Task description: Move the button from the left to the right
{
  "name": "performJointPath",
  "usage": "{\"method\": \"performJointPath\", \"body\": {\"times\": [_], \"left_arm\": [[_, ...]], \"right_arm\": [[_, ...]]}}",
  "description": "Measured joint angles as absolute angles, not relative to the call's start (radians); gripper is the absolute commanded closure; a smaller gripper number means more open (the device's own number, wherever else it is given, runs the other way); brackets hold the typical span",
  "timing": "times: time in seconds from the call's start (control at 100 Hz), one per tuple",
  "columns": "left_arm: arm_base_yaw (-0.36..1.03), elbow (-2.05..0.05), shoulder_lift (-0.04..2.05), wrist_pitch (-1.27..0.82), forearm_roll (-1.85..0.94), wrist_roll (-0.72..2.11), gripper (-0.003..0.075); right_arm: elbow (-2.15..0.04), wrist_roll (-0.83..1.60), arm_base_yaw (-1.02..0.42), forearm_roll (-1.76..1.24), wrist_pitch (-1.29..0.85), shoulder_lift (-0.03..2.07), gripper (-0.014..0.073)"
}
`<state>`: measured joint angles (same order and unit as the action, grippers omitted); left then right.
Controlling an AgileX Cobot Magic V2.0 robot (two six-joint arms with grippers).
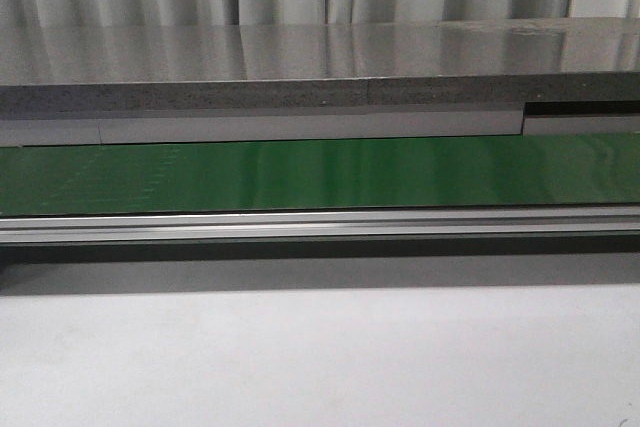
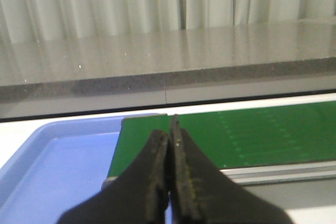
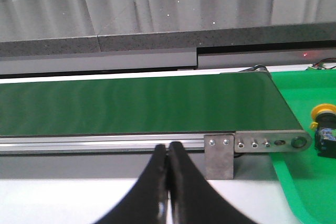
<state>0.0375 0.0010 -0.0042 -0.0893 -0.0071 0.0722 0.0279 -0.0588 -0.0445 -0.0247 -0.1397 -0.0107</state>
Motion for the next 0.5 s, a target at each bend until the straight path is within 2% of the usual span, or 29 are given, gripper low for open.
{"method": "performJointPath", "body": {"times": [0.5], "left_arm": [[0.038,0.001,-0.004,-0.026,-0.009,0.07,0.074]], "right_arm": [[0.028,-0.059,-0.044,-0.025,-0.14,-0.011,0.0661]]}}
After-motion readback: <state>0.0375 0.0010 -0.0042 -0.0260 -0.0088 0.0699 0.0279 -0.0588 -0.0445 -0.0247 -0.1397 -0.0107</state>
